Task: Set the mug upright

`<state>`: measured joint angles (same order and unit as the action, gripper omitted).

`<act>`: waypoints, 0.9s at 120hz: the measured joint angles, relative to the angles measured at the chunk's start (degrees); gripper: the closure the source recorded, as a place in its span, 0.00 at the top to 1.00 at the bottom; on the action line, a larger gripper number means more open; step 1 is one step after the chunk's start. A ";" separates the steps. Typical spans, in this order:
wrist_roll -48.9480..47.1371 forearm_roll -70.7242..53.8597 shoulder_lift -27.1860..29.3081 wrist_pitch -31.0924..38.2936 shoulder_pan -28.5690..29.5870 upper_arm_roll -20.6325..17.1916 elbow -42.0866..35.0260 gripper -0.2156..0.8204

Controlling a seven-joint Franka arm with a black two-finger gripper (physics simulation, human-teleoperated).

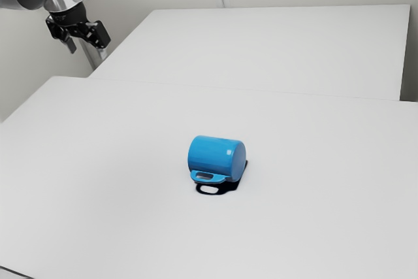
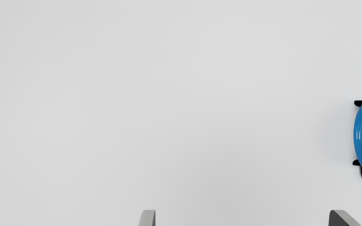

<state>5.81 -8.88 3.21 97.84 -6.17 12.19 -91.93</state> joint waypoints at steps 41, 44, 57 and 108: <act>-0.40 4.66 -0.98 0.06 1.94 0.01 -1.98 0.79; -0.42 6.29 -1.54 0.06 2.35 0.05 -2.53 0.79; -0.57 14.81 -3.78 0.07 4.52 0.13 -5.89 0.79; -0.55 47.80 -16.82 1.85 10.67 0.13 -13.42 0.79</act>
<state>5.26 38.92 -13.60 99.69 4.50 12.32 -105.36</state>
